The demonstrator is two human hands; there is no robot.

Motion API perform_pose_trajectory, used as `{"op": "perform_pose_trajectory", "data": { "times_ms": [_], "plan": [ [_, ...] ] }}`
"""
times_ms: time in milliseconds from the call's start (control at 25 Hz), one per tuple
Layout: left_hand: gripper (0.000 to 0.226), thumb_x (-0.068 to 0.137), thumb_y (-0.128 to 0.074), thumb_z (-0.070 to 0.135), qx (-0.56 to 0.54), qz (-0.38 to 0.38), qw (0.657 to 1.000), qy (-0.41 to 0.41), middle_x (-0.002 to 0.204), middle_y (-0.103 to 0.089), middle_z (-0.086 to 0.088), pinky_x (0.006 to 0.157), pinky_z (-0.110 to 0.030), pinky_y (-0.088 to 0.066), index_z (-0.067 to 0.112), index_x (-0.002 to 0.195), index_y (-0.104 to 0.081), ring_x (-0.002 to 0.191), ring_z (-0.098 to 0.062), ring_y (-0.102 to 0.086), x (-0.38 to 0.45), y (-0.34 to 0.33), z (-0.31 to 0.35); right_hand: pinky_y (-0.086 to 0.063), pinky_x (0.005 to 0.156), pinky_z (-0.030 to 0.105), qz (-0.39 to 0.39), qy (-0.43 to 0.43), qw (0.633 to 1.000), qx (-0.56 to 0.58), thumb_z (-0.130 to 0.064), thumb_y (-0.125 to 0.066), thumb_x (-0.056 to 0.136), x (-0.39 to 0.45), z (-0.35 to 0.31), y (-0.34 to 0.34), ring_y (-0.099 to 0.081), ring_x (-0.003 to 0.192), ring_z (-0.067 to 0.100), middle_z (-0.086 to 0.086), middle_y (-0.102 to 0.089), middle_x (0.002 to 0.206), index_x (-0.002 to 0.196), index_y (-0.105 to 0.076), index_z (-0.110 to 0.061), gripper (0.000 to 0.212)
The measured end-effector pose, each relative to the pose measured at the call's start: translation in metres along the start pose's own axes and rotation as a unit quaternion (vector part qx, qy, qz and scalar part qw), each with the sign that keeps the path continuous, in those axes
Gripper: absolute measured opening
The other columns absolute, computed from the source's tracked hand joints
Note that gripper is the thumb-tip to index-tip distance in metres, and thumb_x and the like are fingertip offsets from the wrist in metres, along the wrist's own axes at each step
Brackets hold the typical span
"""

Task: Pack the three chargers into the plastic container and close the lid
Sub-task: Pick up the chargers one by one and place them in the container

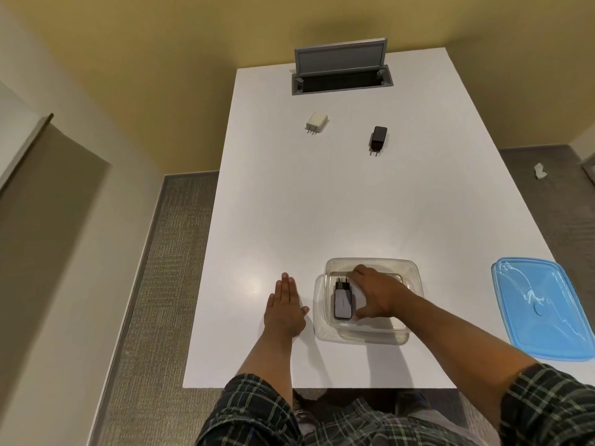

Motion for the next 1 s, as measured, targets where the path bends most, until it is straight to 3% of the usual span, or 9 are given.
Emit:
{"op": "perform_pose_trajectory", "data": {
  "times_ms": [120,480,600,760,880,1000],
  "plan": [
    [0.077,0.109,-0.029,0.039,0.001,0.002,1.0,-0.003,0.164,0.031,-0.008,0.129,-0.042,0.001,0.007,0.157,0.022,0.156,-0.025,0.02,-0.001,0.0,-0.001,-0.048,0.093,0.036,-0.016,-0.016,1.0,-0.01,-0.07,-0.076,0.061,-0.002,0.006,-0.003,-0.05,0.118,0.02,-0.003,-0.047,0.13,0.137,-0.053,-0.026,0.091],
    [0.077,0.109,-0.029,0.039,0.011,0.0,1.0,-0.004,0.164,0.031,-0.009,0.129,-0.042,0.0,0.006,0.157,0.021,0.156,-0.025,0.02,0.0,0.001,0.0,-0.049,0.097,0.04,-0.035,-0.037,0.999,0.004,-0.071,-0.076,0.063,-0.002,0.0,-0.006,-0.043,0.127,0.019,-0.002,-0.041,0.137,0.133,-0.06,-0.036,0.08],
    [0.077,0.108,-0.029,0.04,0.009,0.005,1.0,-0.008,0.164,0.031,-0.008,0.129,-0.042,0.0,0.007,0.157,0.021,0.156,-0.025,0.02,0.0,0.002,0.0,-0.049,0.092,0.037,-0.036,-0.035,0.999,-0.022,-0.076,-0.072,0.061,-0.005,-0.001,-0.003,-0.046,0.123,0.019,-0.003,-0.044,0.136,0.129,-0.062,-0.038,0.079],
    [0.075,0.108,-0.031,0.039,-0.005,0.034,0.999,-0.029,0.166,0.025,-0.005,0.129,-0.04,-0.006,0.01,0.16,0.015,0.157,-0.023,0.013,-0.004,0.004,-0.005,-0.04,0.068,0.031,0.011,-0.009,0.995,-0.101,-0.089,-0.052,0.063,-0.007,-0.004,0.005,-0.061,0.102,0.018,-0.011,-0.058,0.119,0.112,-0.067,-0.034,0.075],
    [0.06,0.108,-0.025,0.026,0.004,0.089,0.996,-0.026,0.171,0.003,-0.004,0.124,-0.035,-0.022,0.011,0.162,-0.005,0.158,-0.021,-0.009,-0.002,0.01,-0.007,-0.038,0.061,0.03,0.088,0.04,0.988,-0.117,-0.084,-0.037,0.08,-0.011,-0.005,0.016,-0.067,0.087,0.019,-0.01,-0.065,0.101,0.099,-0.069,-0.031,0.064],
    [0.048,0.099,-0.032,0.013,0.017,0.166,0.986,-0.027,0.157,-0.043,-0.005,0.108,-0.031,-0.038,0.011,0.145,-0.046,0.139,-0.022,-0.048,0.002,0.027,-0.003,-0.042,0.055,0.028,0.171,0.109,0.974,-0.1,-0.07,-0.045,0.09,-0.007,-0.008,0.035,-0.067,0.068,0.02,-0.008,-0.067,0.082,0.092,-0.067,-0.029,0.047]
  ]
}}
Point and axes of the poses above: each hand's wrist, its own x-axis towards the middle knuckle, its own y-axis out of the back of the hand, z = x × y, the point moved 3 cm from there along x, towards the middle knuckle
